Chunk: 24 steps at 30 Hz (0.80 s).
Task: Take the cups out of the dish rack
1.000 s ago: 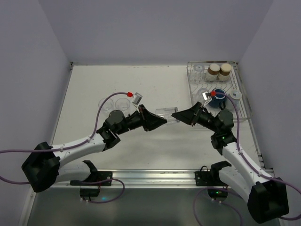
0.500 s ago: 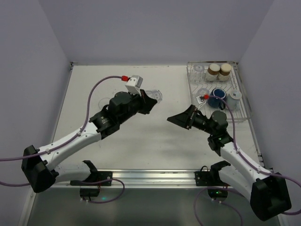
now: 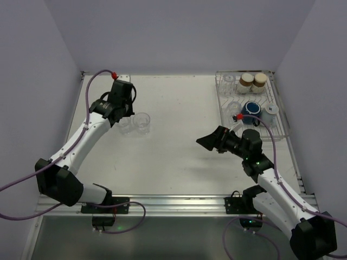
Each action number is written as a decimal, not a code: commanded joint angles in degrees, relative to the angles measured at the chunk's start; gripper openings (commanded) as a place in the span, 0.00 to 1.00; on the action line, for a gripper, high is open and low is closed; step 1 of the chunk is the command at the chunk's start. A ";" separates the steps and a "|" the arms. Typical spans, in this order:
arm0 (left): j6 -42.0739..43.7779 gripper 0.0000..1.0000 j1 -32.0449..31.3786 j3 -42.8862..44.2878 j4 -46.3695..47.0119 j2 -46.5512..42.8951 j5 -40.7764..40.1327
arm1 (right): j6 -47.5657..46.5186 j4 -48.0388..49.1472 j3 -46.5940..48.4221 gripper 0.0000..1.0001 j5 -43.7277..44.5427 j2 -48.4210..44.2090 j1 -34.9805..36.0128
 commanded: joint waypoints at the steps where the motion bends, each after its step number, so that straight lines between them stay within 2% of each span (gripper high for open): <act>1: 4.70 0.00 3.62 5.08 -4.73 2.46 1.20 | -3.20 -1.53 1.83 0.99 1.05 0.71 0.12; 8: 5.76 0.00 5.11 8.16 -7.81 8.79 3.39 | -3.81 -1.35 1.21 0.99 2.19 0.97 0.03; 24: 6.65 0.00 5.73 11.15 -9.21 15.74 6.30 | -4.69 -1.79 0.68 0.99 3.33 1.32 0.12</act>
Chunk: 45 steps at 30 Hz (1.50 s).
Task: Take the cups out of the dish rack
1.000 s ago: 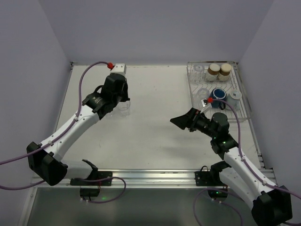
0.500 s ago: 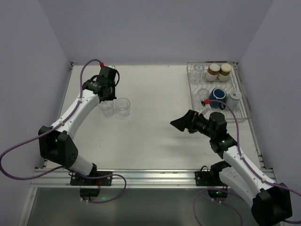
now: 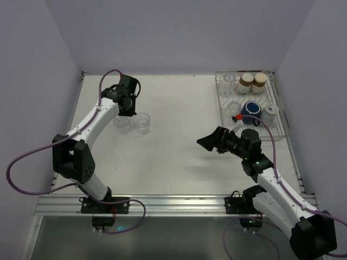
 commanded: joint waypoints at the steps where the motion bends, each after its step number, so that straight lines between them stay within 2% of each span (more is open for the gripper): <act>1: 2.29 0.00 0.42 3.56 -1.28 1.42 1.60 | -1.09 0.22 0.79 0.99 1.26 0.45 0.03; 13: 2.12 0.16 0.68 2.25 -1.72 3.45 1.77 | -1.09 0.74 0.88 0.99 1.61 1.86 0.03; 17: 2.38 0.29 0.86 1.72 -1.54 3.62 1.60 | -1.09 0.83 0.88 0.99 1.78 2.12 0.12; 24: 2.47 0.35 0.86 1.19 -0.93 2.22 -0.77 | -1.70 -0.04 1.32 0.99 2.66 2.04 0.12; 28: 2.30 0.49 0.86 2.50 0.92 -1.90 -1.30 | -2.31 -1.89 2.81 0.99 3.72 1.60 0.12; 31: 2.03 0.65 0.68 2.95 4.07 -6.28 -0.95 | -2.40 -4.00 4.30 0.99 4.94 0.19 0.12; 32: 1.77 0.75 0.51 2.78 6.26 -7.53 -1.13 | -2.23 -4.78 4.66 0.99 5.99 -0.25 0.12; 34: 1.42 0.86 -0.11 1.99 8.47 -11.57 -1.22 | -2.14 -5.58 6.23 0.99 7.14 -0.52 0.12; 36: 1.33 0.93 -1.07 1.02 11.72 -14.38 -0.95 | -2.23 -7.15 8.86 0.98 9.07 0.01 0.03; 38: 1.07 0.97 -3.26 -1.17 15.05 -18.95 -0.43 | -3.36 -9.35 11.15 0.92 11.52 1.50 0.12; 40: 1.15 1.00 -6.69 -5.55 17.87 -24.13 1.23 | -4.86 -13.20 15.72 0.75 17.06 2.82 0.12; 43: 1.15 1.00 -14.15 -14.08 23.93 -31.34 1.77 | -9.25 -18.58 23.27 0.63 27.77 6.16 0.03; 45: 1.24 1.00 -19.41 -19.35 29.81 -37.55 2.56 | -12.33 -21.74 27.48 0.61 34.09 9.39 -0.15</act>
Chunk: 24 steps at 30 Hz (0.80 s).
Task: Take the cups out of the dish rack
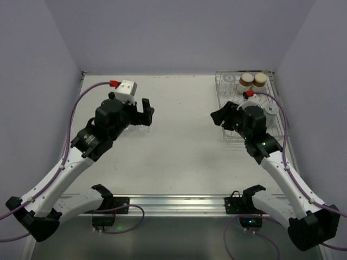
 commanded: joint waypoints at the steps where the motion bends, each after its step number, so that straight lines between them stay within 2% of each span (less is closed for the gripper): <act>1: 0.21 1.00 -7.31 -12.25 11.73 -7.31 3.58 | -6.78 -7.80 8.33 0.60 18.93 4.47 -0.32; 4: 1.44 1.00 -9.08 -18.79 16.40 -14.18 8.68 | -9.33 -9.92 13.00 0.61 24.33 10.62 -2.95; 9: 4.69 1.00 -9.25 -19.42 16.06 -17.97 17.11 | -10.65 -10.45 18.10 0.66 24.97 19.15 -9.10; 16: 4.52 1.00 -9.17 -17.84 12.72 -16.57 19.33 | -13.29 -10.72 23.46 0.72 21.89 29.43 -12.36; 19: 5.04 1.00 -9.17 -20.11 15.17 -16.30 18.54 | -14.08 -10.98 25.57 0.80 20.31 32.07 -12.89; 24: 5.57 1.00 -9.17 -22.41 15.53 -14.89 17.57 | -15.22 -11.77 29.00 0.83 20.82 38.49 -12.89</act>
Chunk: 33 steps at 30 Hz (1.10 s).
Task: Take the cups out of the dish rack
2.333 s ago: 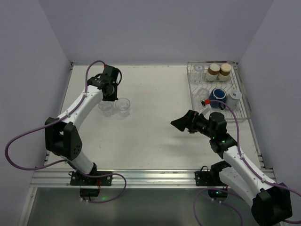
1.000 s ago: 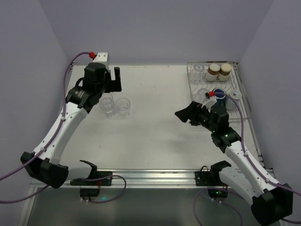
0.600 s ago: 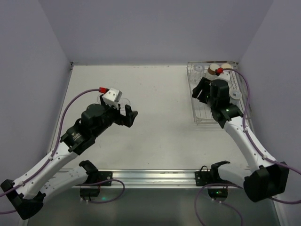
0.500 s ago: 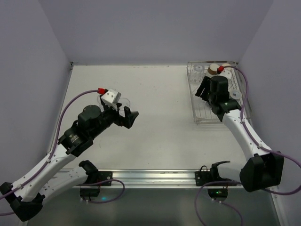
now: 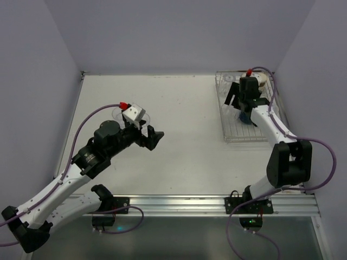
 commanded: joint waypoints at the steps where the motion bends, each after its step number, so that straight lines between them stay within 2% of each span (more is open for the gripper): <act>1: 1.90 1.00 -0.18 -1.23 2.48 0.54 0.59 | -2.55 -0.71 3.39 0.83 0.55 3.46 -0.17; 9: 2.08 1.00 -0.01 -1.76 2.83 0.09 -0.55 | -4.04 -2.29 7.25 0.80 2.57 11.19 -0.17; 16: 1.64 1.00 -0.01 -1.93 3.36 0.10 -1.43 | -4.05 -3.25 9.10 0.79 1.78 14.44 -0.08; 19: 1.46 1.00 0.34 -1.85 3.62 0.45 -1.17 | -3.87 -3.53 9.45 0.67 1.34 14.63 -0.17; 21: 1.29 1.00 0.34 -1.41 3.63 1.24 -0.03 | -3.43 -3.18 8.84 0.53 2.21 13.14 -0.17; 25: 0.15 1.00 0.43 -0.79 3.89 2.64 2.08 | -2.20 -0.02 5.86 0.35 3.36 6.82 -0.08; 30: -3.01 1.00 0.34 0.96 4.68 3.96 7.08 | -0.18 3.40 2.43 0.24 2.14 -4.15 -0.17; 33: -5.74 1.00 0.34 2.11 5.91 4.40 9.28 | 1.22 5.00 -0.03 0.22 -0.15 -9.00 -0.08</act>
